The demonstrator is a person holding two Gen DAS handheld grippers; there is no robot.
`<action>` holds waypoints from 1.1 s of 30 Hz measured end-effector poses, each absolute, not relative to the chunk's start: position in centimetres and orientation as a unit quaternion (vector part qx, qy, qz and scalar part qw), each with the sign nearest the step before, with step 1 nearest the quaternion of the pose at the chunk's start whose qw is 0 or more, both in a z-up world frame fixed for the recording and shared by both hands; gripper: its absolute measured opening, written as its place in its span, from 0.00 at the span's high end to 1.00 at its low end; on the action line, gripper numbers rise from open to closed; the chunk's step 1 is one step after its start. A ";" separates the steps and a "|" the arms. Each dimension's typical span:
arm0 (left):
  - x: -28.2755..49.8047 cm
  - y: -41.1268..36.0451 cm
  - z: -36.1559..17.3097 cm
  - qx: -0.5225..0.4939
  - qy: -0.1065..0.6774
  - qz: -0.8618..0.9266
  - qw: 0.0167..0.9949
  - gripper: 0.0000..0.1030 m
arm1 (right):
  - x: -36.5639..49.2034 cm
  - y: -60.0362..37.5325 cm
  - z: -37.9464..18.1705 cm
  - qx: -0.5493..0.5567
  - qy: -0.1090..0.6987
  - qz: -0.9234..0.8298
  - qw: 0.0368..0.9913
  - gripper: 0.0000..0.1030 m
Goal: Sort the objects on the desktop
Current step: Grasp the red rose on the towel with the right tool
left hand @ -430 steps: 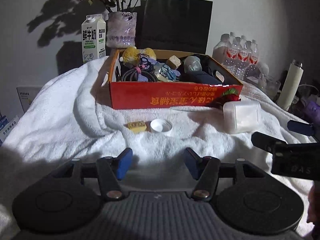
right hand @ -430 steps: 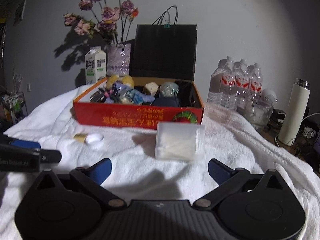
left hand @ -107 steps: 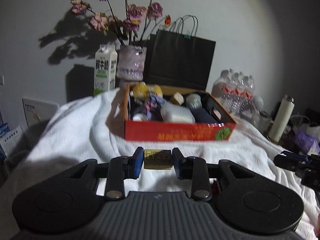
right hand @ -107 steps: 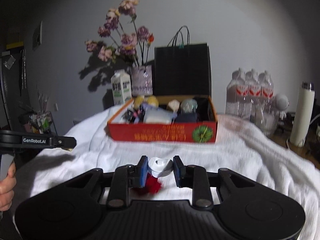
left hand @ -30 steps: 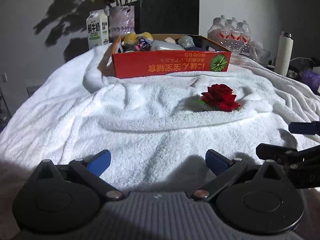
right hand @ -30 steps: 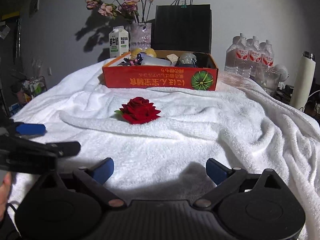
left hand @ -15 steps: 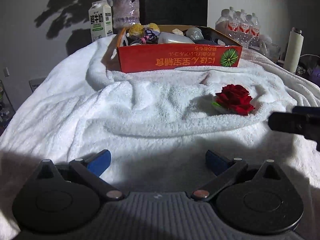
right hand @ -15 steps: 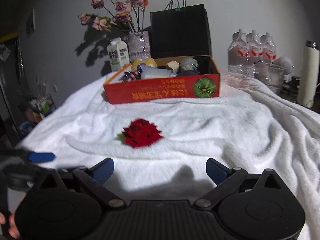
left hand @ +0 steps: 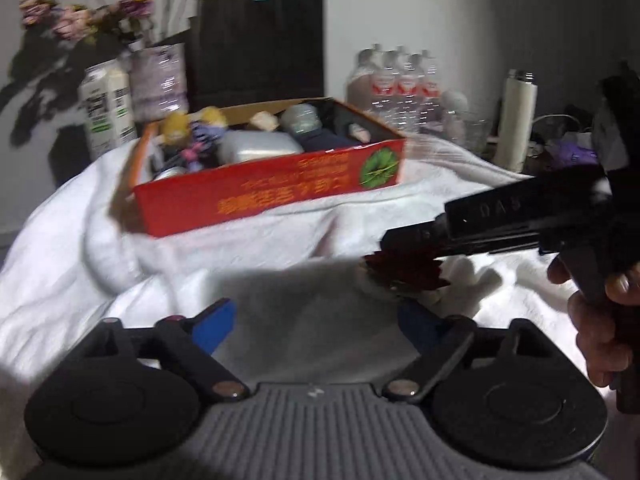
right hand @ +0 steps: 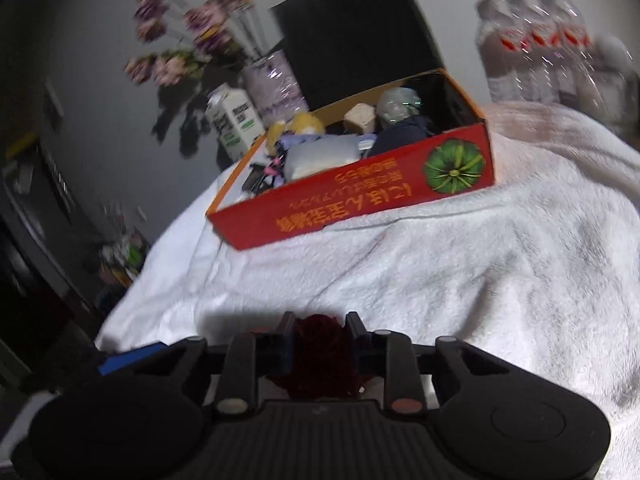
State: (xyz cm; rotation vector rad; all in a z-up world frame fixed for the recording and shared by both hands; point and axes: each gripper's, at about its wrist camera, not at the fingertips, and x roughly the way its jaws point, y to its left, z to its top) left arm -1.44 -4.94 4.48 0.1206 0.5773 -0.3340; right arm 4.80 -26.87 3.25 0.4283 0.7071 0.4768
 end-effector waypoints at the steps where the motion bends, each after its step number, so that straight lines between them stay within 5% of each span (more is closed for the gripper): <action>1: -0.9 -5.5 4.3 0.063 0.284 -0.178 0.940 0.22 | 5.1 -27.4 3.1 0.225 0.343 0.230 0.883 0.78; 9: 2.6 -9.5 2.1 0.118 0.296 -0.253 0.913 0.43 | 5.7 -27.9 2.3 0.254 0.351 0.228 0.872 0.78; 15: 3.0 -10.2 1.4 0.154 0.279 -0.279 0.906 0.44 | 5.9 -28.4 1.8 0.258 0.358 0.231 0.867 0.77; 23: -0.1 -9.5 2.5 0.164 0.276 -0.252 0.913 0.69 | 5.3 -27.8 2.3 0.225 0.333 0.228 0.887 0.77; 25: -0.7 -9.0 3.0 0.162 0.285 -0.222 0.918 0.99 | 5.1 -27.8 2.5 0.209 0.326 0.214 0.897 0.78; 30: -0.7 -5.5 3.0 0.068 0.328 -0.207 0.919 0.99 | 5.1 -28.5 1.7 0.227 0.327 0.193 0.897 0.74; 33: -0.5 -4.4 3.1 0.034 0.330 -0.200 0.922 0.97 | 4.6 -29.0 2.1 0.236 0.317 0.180 0.901 0.56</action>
